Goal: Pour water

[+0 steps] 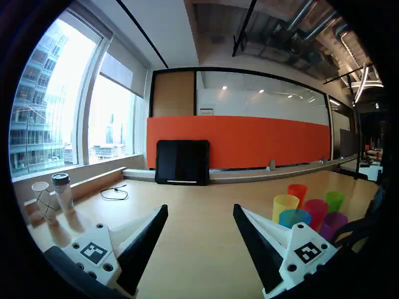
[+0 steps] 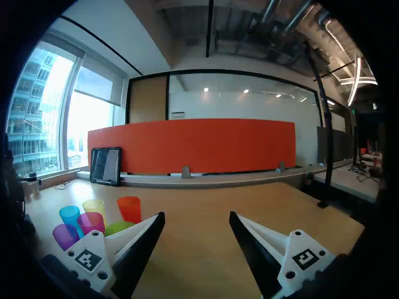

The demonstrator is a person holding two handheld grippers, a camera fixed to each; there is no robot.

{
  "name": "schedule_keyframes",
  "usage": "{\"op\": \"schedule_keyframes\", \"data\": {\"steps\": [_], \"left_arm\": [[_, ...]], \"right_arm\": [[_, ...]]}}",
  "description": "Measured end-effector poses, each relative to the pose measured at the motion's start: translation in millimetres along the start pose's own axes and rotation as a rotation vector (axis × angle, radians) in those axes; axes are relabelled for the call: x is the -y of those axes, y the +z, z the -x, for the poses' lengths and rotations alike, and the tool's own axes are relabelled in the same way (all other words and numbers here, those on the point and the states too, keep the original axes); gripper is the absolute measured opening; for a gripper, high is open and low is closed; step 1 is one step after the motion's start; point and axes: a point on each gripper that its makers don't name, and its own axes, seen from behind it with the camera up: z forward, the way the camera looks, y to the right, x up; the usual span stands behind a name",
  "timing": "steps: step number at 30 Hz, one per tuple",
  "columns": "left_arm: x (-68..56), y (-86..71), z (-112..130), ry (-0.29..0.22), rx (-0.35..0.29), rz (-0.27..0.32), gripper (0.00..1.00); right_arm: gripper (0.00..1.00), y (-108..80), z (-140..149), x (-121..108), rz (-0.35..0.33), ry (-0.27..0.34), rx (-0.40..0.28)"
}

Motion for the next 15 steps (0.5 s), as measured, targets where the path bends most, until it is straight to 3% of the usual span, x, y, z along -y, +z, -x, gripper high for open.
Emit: {"op": "schedule_keyframes", "data": {"steps": [15], "left_arm": [[-11.0, 29.7, -97.5, 0.013, 0.003, 0.087, 0.97]], "right_arm": [[1.00, 22.4, -81.6, 7.1, -0.065, -0.010, 0.025]]}}
